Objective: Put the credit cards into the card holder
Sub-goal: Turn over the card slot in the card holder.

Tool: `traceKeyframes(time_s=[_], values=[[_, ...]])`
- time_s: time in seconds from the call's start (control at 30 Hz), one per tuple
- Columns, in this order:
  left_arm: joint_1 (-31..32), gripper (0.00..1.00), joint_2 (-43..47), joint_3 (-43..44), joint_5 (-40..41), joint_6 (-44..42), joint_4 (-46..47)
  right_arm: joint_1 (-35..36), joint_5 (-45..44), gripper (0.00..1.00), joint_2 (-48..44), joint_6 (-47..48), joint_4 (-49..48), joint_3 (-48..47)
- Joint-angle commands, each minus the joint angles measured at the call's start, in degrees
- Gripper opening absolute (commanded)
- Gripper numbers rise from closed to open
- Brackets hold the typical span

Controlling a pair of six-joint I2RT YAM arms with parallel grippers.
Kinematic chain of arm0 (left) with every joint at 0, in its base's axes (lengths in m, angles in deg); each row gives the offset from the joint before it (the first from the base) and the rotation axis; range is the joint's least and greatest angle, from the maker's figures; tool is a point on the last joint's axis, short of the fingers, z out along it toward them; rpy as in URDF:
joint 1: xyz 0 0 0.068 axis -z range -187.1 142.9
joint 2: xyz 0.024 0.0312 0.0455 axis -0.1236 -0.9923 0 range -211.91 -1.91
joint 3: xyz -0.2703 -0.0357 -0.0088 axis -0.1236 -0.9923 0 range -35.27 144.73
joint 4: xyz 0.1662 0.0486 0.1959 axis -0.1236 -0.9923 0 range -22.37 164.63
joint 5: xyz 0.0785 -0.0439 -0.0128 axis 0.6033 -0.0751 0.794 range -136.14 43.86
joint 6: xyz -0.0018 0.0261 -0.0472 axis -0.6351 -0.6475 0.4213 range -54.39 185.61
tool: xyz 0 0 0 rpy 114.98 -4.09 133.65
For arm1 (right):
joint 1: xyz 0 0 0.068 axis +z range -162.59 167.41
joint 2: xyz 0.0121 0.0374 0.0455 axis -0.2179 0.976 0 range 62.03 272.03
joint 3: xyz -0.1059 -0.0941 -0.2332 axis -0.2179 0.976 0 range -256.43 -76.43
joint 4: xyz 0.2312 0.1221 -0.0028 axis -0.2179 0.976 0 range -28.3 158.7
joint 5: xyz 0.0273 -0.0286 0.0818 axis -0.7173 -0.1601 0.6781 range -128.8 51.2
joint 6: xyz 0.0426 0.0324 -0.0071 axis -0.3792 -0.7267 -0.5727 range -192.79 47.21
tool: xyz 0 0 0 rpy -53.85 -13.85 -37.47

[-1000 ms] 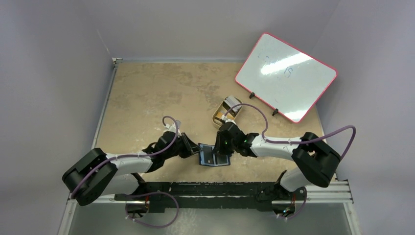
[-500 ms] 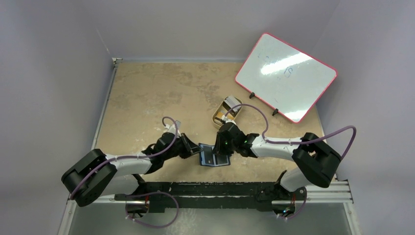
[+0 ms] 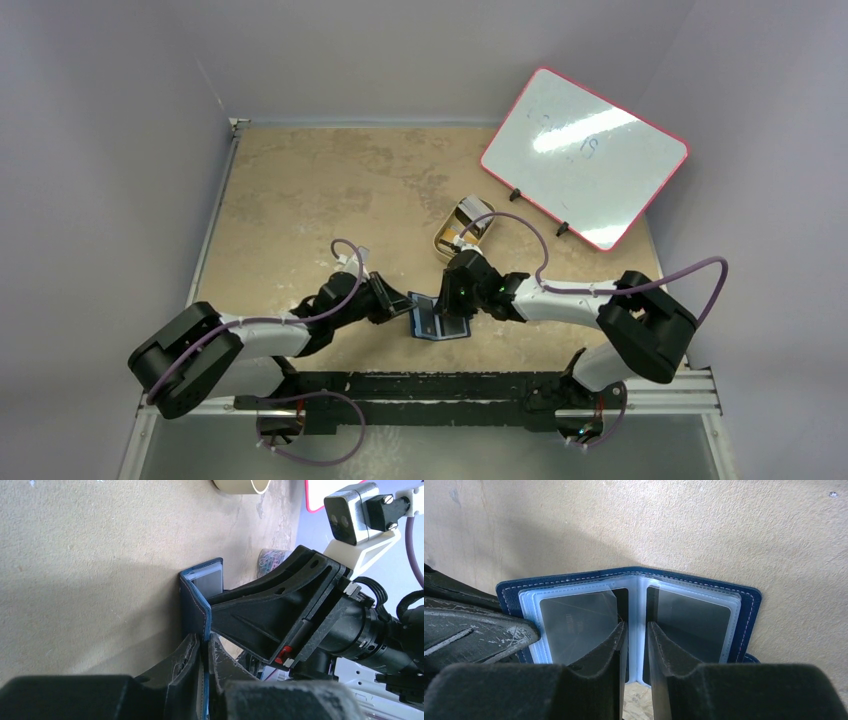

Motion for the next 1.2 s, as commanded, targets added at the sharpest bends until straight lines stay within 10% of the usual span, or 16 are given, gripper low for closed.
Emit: traceKeyframes(time_s=[0.0, 0.23, 0.63, 1.17], values=[[-0.2, 0.04, -0.2, -0.2, -0.8, 1.0, 5.9, 0.2, -0.8, 0.25, -0.3, 0.3, 2.7, 1.0], [-0.2, 0.14, 1.0, -0.7, -0.6, 1.5, 7.3, 0.2, -1.0, 0.25, -0.2, 0.4, 2.7, 0.8], [-0.2, 0.00, 1.5, -1.2, -0.7, 1.6, 8.2, 0.1, -1.7, 0.27, -0.5, 0.4, 3.3, 0.1], [-0.1, 0.00, 7.7, 2.7, 3.2, 0.1, -6.3, 0.6, -0.8, 0.57, -10.2, 2.0, 7.6, -5.8]])
